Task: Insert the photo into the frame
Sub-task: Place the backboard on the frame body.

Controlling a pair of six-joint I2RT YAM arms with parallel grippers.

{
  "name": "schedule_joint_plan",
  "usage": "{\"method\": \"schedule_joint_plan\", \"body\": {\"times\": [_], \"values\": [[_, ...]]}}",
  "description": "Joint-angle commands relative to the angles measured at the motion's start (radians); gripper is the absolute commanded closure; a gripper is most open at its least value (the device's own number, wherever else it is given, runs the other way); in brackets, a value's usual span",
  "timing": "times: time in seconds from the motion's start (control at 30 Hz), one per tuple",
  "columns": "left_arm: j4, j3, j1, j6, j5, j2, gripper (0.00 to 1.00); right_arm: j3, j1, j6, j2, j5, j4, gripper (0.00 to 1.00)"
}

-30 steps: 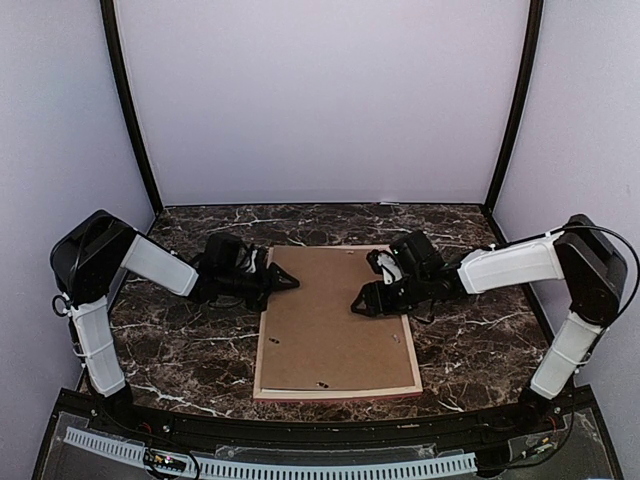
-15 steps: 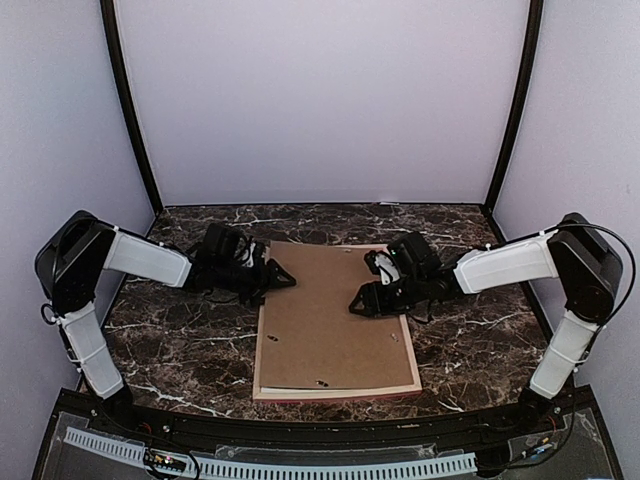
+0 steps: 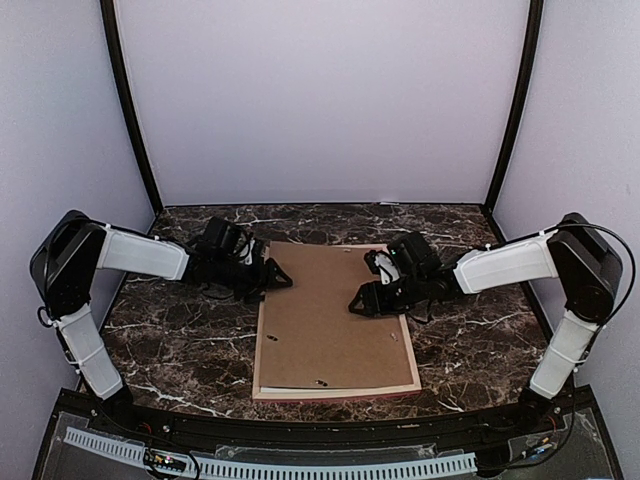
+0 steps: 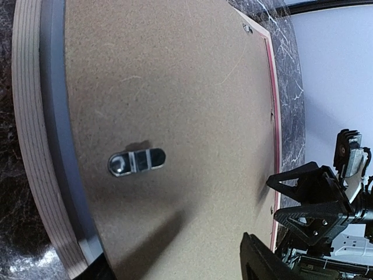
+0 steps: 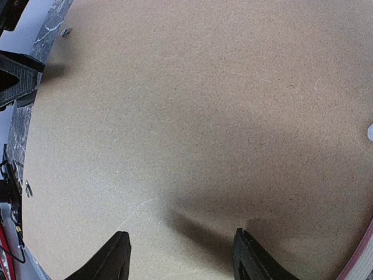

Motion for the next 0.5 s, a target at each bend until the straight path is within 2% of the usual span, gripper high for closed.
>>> {"method": "schedule_joint_plan", "body": {"times": [0.0,0.47], "values": [[-0.052,0.050,-0.003,0.062,-0.025,-0.059,0.33,-0.022,0.005,0.003,0.009,0.035,-0.047,0.39],[-0.174,0.073,-0.003,0.133,-0.116,-0.089,0.32,-0.025,0.000,0.000,0.007,0.044,-0.053,0.39]]}}
